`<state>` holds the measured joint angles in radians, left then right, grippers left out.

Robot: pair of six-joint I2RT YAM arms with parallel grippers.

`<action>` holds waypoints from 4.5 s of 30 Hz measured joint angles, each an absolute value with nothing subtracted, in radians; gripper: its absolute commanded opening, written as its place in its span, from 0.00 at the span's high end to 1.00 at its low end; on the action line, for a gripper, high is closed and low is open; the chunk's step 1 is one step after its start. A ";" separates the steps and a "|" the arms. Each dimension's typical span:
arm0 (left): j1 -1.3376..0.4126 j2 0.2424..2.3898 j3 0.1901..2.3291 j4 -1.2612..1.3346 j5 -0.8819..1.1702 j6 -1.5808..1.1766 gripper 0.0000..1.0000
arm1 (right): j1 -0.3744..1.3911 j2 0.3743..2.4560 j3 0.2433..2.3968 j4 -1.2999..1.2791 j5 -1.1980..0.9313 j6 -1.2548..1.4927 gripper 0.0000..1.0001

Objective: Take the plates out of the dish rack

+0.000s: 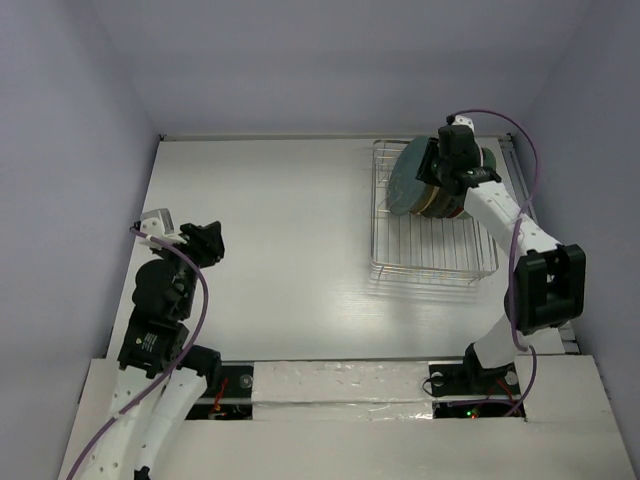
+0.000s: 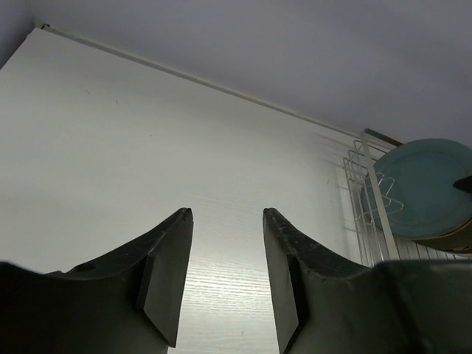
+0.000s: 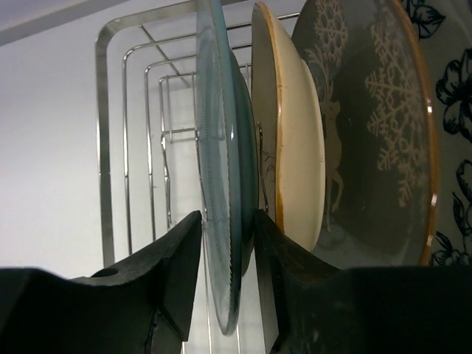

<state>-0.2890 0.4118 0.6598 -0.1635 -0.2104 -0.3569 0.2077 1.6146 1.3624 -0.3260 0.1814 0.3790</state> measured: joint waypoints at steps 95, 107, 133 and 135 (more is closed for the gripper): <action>-0.289 0.382 0.645 -0.162 -0.210 -0.357 0.49 | 0.820 2.154 1.582 0.077 0.080 0.934 0.48; -0.295 0.371 0.634 -0.162 -0.210 -0.361 1.00 | 0.622 1.491 1.394 -0.196 0.384 0.546 0.82; -0.307 0.368 0.634 -0.162 -0.210 -0.361 0.55 | 0.320 1.876 1.729 -0.675 0.720 0.216 0.91; -0.307 0.367 0.634 -0.163 -0.210 -0.361 0.54 | 0.320 1.893 1.777 -0.720 0.733 0.188 1.00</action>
